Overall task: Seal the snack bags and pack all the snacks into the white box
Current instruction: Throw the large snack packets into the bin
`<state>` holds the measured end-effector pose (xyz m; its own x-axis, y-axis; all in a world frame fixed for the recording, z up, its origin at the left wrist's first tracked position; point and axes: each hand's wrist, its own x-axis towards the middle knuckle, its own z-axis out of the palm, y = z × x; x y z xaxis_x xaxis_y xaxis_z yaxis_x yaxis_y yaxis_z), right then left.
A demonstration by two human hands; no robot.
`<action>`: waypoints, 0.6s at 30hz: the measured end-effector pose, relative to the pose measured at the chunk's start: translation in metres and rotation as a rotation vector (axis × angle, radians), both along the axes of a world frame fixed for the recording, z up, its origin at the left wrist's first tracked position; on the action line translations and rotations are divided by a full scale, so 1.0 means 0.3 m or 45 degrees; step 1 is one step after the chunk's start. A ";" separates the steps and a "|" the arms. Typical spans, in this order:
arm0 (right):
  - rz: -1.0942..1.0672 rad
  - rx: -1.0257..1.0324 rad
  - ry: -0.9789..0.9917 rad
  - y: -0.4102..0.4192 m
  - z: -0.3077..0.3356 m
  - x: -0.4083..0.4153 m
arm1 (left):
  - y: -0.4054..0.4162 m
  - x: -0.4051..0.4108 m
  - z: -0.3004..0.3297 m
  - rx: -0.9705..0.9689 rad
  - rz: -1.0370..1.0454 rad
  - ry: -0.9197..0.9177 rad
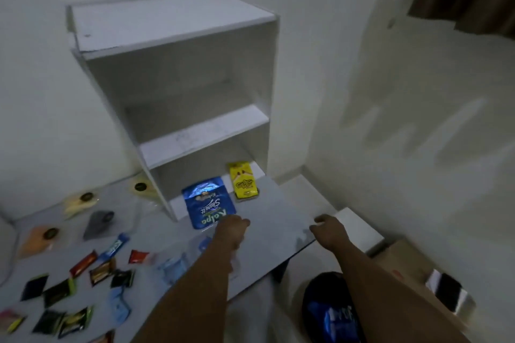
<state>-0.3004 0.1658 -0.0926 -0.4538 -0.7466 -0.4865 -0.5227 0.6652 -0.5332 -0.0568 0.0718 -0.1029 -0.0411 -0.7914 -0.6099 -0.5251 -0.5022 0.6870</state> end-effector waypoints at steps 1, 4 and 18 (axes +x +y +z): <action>0.017 -0.032 0.002 -0.037 0.013 0.036 | -0.030 0.046 0.018 -0.045 0.020 -0.028; 0.040 -0.075 -0.012 -0.137 0.024 0.132 | -0.110 0.177 0.058 -0.168 0.058 -0.086; 0.193 0.050 -0.036 -0.658 -0.128 0.274 | -0.339 0.307 -0.228 0.090 0.201 -0.315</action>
